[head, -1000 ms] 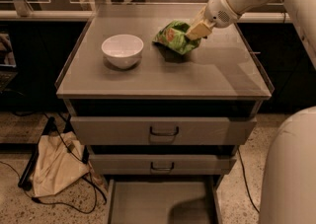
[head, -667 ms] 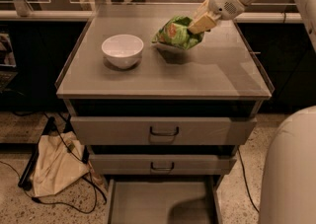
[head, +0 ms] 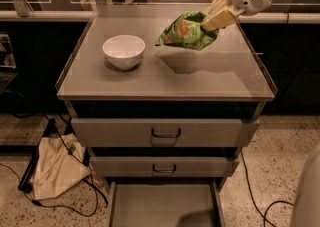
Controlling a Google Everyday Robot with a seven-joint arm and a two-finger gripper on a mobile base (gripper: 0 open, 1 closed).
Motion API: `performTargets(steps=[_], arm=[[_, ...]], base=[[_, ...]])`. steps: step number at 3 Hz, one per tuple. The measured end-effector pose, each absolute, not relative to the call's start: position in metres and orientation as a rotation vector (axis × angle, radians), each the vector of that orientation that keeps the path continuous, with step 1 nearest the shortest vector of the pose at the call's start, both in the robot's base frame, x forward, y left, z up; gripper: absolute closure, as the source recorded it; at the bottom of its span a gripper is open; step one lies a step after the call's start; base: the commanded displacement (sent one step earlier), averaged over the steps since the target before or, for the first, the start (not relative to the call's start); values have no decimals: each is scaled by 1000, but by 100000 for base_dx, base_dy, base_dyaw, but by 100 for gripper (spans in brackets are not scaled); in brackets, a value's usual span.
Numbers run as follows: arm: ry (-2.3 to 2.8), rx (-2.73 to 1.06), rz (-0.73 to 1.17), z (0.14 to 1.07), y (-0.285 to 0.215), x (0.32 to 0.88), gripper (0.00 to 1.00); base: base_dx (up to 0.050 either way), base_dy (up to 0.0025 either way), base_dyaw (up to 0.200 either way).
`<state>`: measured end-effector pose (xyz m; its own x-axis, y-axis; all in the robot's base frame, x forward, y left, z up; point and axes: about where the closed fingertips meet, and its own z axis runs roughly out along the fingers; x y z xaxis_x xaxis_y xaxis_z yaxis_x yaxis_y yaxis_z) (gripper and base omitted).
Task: Place green rice chip bag into bottom drawer
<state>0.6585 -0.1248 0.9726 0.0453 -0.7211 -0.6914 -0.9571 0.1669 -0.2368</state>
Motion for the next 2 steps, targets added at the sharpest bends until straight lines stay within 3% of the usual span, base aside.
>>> performTargets(steps=[2], arm=[[1651,-1414,274,1035,-146,573,100]], base=[[0,0,0]])
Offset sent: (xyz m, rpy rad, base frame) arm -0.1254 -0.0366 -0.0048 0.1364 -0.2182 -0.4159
